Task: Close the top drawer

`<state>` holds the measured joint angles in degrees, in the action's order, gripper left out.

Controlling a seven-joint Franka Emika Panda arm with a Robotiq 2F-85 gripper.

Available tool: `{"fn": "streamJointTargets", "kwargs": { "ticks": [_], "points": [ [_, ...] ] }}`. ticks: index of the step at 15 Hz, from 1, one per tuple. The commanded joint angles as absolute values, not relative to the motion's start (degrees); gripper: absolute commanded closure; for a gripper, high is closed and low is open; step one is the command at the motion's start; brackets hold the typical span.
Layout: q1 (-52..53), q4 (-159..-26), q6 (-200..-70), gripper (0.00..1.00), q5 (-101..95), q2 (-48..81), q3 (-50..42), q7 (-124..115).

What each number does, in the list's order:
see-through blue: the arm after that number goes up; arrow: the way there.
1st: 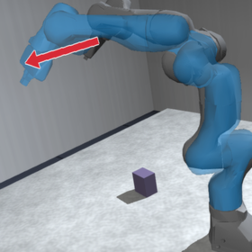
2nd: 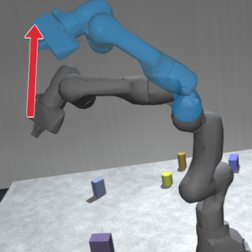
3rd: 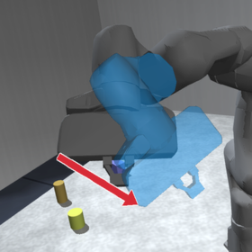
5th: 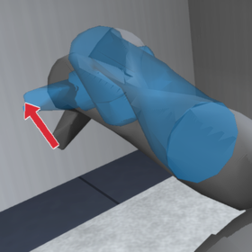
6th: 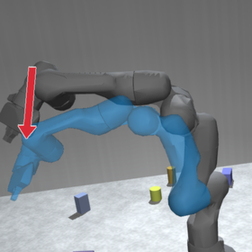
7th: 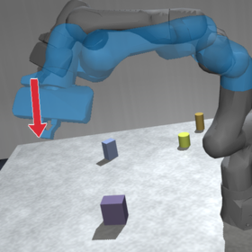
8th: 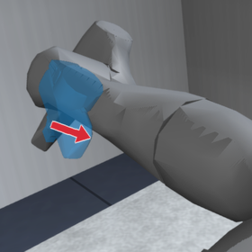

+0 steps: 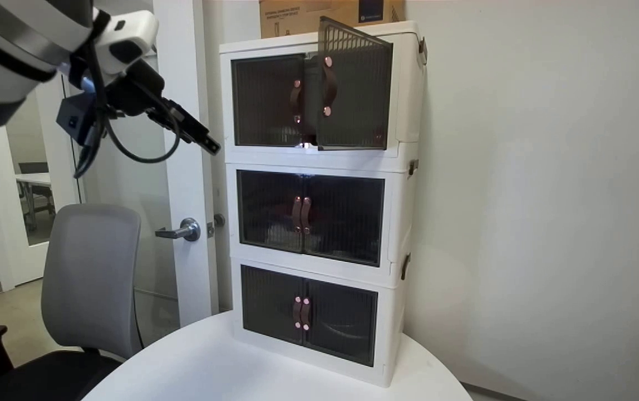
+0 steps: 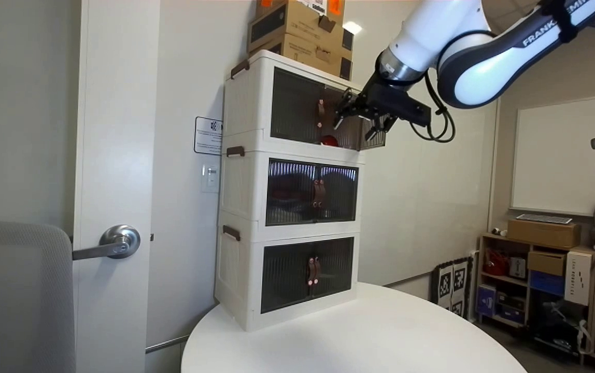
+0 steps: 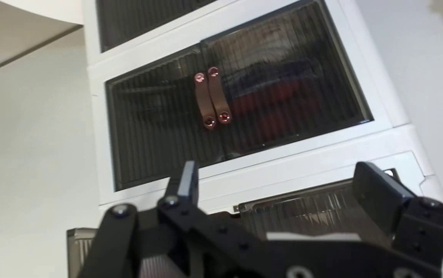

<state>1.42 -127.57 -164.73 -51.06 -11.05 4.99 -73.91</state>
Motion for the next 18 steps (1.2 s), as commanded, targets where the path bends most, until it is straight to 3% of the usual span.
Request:
{"fn": "streamJointTargets", "kwargs": {
  "ticks": [1,8,18],
  "points": [
    [7.9,-128.2,-148.9,0.00,-42.4,-18.9,1.1,-58.5],
    [11.6,-116.1,-121.0,0.00,-36.3,-22.9,-3.9,-29.3],
    [-1.5,-107.8,-139.6,0.00,-18.2,-12.7,-5.0,-7.7]
  ]
}}
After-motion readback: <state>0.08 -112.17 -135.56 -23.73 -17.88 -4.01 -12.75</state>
